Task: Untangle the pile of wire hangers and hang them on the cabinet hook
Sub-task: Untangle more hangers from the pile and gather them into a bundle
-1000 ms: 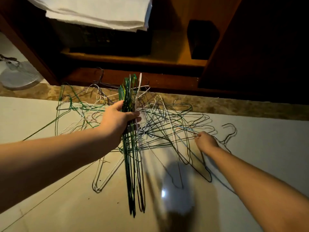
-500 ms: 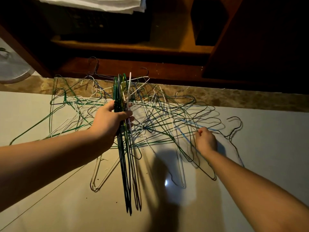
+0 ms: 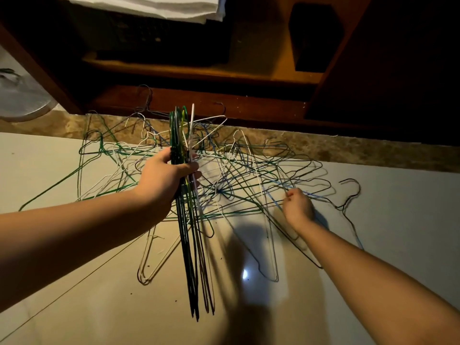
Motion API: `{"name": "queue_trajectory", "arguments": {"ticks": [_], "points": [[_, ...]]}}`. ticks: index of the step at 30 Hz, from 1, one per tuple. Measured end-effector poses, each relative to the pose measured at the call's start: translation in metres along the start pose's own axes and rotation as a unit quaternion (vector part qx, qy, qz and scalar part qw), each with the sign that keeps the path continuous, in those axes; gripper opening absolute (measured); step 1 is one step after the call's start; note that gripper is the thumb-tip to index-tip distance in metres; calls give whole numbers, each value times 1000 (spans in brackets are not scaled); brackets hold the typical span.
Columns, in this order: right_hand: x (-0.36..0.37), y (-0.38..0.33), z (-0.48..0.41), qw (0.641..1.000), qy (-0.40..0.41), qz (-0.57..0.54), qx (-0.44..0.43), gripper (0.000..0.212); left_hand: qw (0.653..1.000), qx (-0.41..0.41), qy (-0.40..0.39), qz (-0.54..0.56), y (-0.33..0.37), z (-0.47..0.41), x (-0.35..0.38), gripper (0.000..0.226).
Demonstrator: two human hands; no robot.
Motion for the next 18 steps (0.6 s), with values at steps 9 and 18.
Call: {"name": "queue_trajectory", "arguments": {"ticks": [9,18], "points": [[-3,27,5,972,-25,-226,50,13,1000,3,-4,18,8,5,-1,22],[-13,23,1,979,-4,-190,71,17,1000,19,1,10,14,23,-10,21]]}}
Point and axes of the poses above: each hand's wrist, its own z-axis away from the middle knuckle, its own x-axis out of the palm, y = z × x, the point moved 2 cm from there along -z, towards the middle knuckle, and after that the axes turned 5 degrees about x, right-handed, at the moved point
